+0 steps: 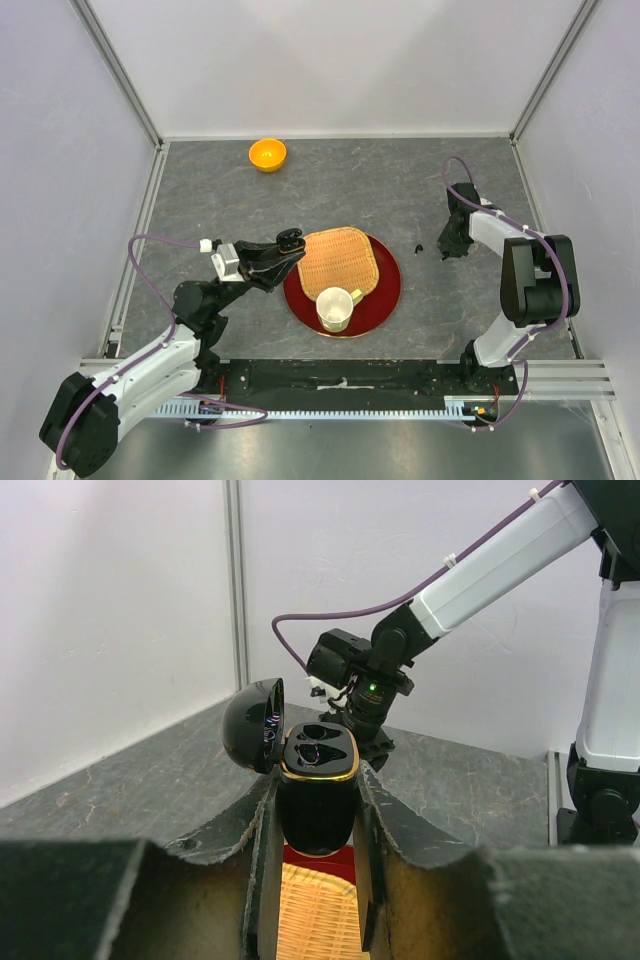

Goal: Insert the wireless bluetooth earbuds into the charging case
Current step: Pick up the earbud from the center of the board, then place the earbud in the charging case.

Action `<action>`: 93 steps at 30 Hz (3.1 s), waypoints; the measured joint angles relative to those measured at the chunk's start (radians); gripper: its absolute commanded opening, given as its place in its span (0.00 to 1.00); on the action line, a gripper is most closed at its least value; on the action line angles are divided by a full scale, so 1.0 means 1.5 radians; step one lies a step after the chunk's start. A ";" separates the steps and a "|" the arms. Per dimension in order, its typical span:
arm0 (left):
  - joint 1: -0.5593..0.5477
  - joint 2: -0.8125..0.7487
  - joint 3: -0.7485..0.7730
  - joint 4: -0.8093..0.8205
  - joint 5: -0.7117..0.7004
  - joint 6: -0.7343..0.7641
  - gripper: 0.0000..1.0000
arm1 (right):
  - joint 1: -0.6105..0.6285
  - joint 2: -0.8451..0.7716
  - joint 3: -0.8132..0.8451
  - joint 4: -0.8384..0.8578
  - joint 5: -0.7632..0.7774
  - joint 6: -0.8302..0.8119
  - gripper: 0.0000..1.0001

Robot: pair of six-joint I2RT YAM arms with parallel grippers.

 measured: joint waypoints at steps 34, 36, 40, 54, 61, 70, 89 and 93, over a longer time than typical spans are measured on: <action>0.000 0.087 0.000 0.021 -0.024 -0.007 0.02 | 0.311 -0.508 -0.132 0.326 0.015 -0.152 0.00; 0.000 0.099 0.000 0.031 -0.023 -0.010 0.02 | 0.347 -0.511 -0.132 0.350 0.021 -0.167 0.00; 0.000 0.122 0.001 0.047 -0.017 -0.014 0.02 | 0.435 -0.511 -0.141 0.404 0.049 -0.202 0.00; 0.000 0.156 0.001 0.119 0.053 -0.016 0.02 | 0.651 -0.446 -0.153 0.615 0.074 -0.320 0.00; 0.000 0.156 0.001 0.127 0.066 -0.016 0.02 | 0.677 -0.445 -0.182 0.693 0.010 -0.358 0.00; 0.000 0.155 -0.001 0.129 0.066 -0.016 0.02 | 0.698 -0.431 -0.190 0.738 -0.065 -0.402 0.00; 0.000 0.141 -0.004 0.129 0.070 -0.016 0.02 | 0.714 -0.376 -0.197 0.777 -0.056 -0.466 0.00; 0.000 0.138 -0.004 0.129 0.071 -0.016 0.02 | 0.714 -0.364 -0.197 0.785 -0.050 -0.473 0.00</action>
